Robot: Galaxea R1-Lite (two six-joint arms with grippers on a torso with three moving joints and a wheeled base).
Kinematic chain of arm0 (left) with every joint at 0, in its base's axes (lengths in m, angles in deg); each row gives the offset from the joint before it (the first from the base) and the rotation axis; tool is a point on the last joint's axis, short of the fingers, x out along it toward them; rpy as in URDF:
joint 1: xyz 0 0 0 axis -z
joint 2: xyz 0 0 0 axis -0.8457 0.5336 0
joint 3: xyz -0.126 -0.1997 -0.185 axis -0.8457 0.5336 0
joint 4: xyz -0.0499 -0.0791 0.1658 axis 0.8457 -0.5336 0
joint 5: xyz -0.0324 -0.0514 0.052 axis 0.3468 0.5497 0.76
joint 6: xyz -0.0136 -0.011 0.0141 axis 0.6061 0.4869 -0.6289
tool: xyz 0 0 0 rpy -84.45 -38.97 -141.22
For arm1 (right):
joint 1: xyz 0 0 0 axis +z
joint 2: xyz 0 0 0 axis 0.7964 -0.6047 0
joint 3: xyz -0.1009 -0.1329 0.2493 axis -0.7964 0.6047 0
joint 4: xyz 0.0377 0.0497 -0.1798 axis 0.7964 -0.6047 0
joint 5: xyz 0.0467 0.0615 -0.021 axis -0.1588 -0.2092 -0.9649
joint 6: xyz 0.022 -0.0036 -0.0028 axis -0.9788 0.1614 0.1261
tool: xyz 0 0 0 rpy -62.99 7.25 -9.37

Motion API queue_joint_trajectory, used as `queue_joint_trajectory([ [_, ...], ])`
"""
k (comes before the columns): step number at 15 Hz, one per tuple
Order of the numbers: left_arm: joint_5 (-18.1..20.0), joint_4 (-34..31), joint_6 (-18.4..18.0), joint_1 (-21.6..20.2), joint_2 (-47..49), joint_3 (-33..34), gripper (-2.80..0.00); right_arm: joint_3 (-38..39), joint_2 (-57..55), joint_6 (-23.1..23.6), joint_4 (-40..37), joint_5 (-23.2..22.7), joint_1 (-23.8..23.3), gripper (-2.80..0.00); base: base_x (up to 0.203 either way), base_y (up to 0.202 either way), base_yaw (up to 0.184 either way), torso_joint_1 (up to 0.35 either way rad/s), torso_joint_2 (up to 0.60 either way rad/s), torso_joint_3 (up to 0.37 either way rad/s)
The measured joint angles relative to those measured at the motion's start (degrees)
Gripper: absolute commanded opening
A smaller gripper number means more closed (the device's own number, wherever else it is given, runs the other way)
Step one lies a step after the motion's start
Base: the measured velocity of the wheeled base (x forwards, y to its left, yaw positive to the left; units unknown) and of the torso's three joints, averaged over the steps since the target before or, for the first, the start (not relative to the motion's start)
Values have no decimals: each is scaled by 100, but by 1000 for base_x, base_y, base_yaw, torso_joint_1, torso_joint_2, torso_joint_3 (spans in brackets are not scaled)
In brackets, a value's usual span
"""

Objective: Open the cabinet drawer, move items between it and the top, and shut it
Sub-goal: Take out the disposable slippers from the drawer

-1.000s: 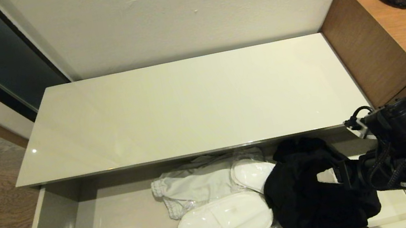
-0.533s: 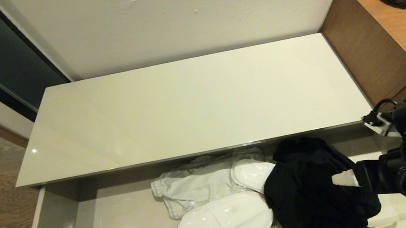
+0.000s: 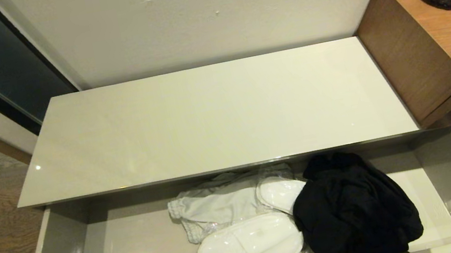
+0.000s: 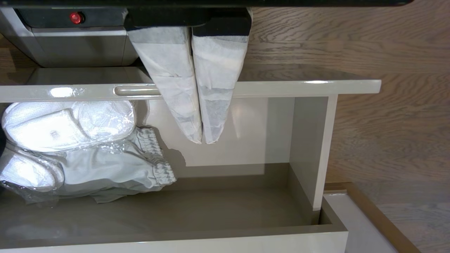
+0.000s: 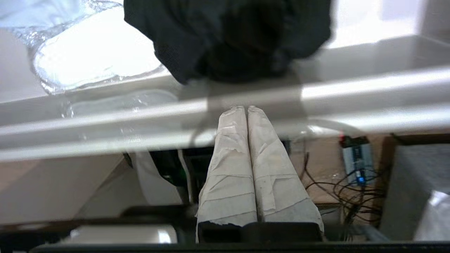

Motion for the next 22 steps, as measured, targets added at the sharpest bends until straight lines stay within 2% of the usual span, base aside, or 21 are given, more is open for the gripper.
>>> queue_joint_trajectory([
  [6,-3,-1,0,-1,0,0,-280,-306,2011,31,-2398,100,-436,-280,0,0,0,0,0,0],
  [9,0,-4,-2,-4,0,0,-280,-293,2709,179,-2687,-16,-484,-280,0,0,0,0,0,0],
  [12,0,-4,0,0,0,0,-280,-1021,3038,425,-2901,-31,-569,-280,0,0,0,0,0,0],
  [14,-2,-4,-2,0,0,0,-280,-1575,3135,424,-3592,-260,-783,-280,0,0,0,0,0,0],
  [16,2,-4,-2,-4,0,-2,-280,-1837,3364,482,-4223,-599,-1219,-280,0,0,0,0,0,0],
  [19,-3,-2,0,5,0,-2,-280,-1924,3908,1233,-4869,-1208,-2105,-280,0,0,0,0,0,0],
  [22,1,-9,20,-1,0,0,-280,-1503,4537,1782,-4622,-1531,-2279,-280,0,0,0,0,0,0],
])
